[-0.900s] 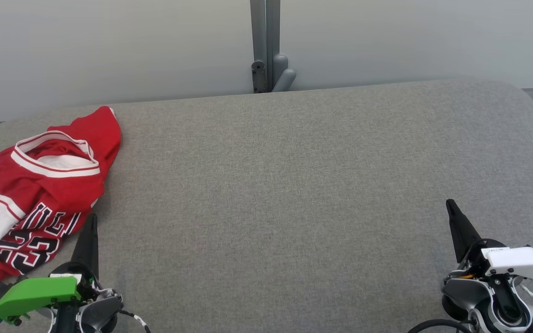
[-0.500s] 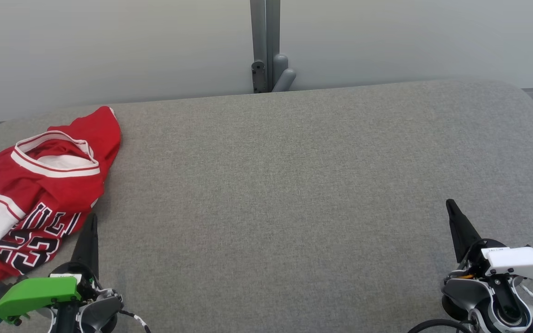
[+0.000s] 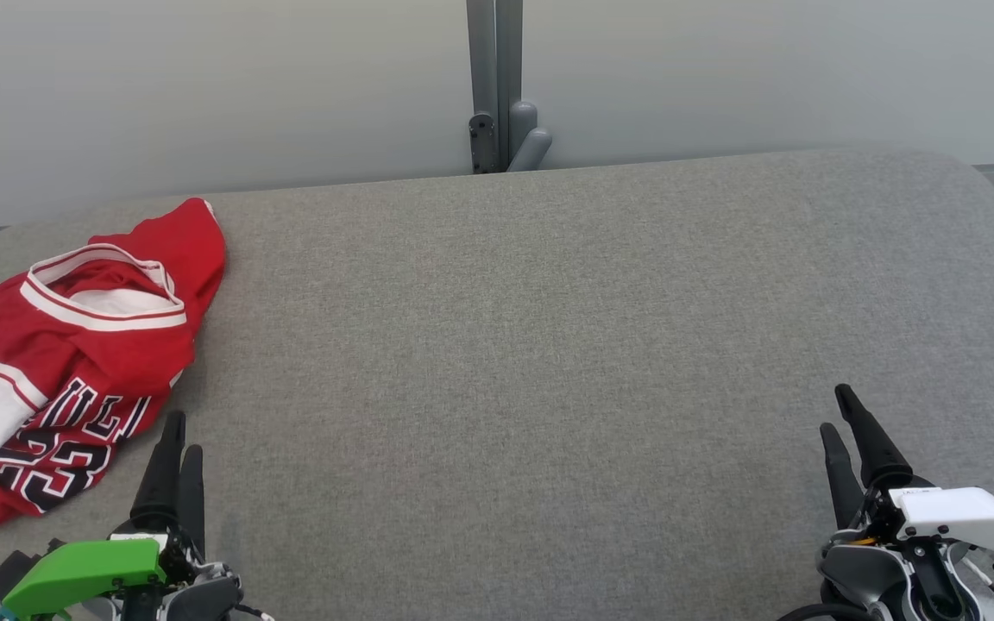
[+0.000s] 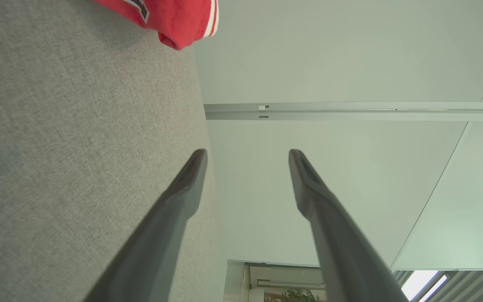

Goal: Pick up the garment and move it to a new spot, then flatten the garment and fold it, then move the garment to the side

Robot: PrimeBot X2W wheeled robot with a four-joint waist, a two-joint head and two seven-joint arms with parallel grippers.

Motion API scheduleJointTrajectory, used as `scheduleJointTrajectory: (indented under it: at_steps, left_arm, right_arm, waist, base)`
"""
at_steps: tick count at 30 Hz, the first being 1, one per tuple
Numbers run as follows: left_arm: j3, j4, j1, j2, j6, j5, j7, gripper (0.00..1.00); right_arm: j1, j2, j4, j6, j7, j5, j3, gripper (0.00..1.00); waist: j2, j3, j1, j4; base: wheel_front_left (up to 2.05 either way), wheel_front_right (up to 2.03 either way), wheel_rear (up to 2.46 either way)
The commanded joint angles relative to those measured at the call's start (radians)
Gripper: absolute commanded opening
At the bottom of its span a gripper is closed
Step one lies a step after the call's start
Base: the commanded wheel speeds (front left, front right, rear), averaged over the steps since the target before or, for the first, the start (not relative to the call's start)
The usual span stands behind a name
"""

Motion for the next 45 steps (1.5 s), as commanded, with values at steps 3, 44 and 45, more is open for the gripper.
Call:
scheduleJointTrajectory:
  at_steps: [3,44,45]
  left_arm:
    - [-0.02,-0.027,-0.01,0.004,-0.002,0.0,-0.023,1.0]
    - [-0.106,0.011,-0.009,0.052,0.018,0.819,-0.196,1.0]
    - [-0.108,0.01,-0.009,0.054,0.02,0.836,-0.199,1.0]
  right_arm:
    - [-0.008,-0.005,-0.029,0.0,-0.024,-0.018,0.012,1.0]
    - [0.022,-0.03,-0.108,0.0,-0.186,-0.993,0.079,1.0]
    - [0.022,-0.033,-0.104,0.0,-0.189,-1.009,0.081,1.0]
  waist:
    - [0.0,0.001,0.0,0.0]
    - [0.0,-0.004,0.0,0.004]
    - [0.0,-0.004,0.0,0.004]
  base:
    - [0.0,0.0,0.0]
    - [0.0,0.0,0.0]
    - [0.0,0.0,0.0]
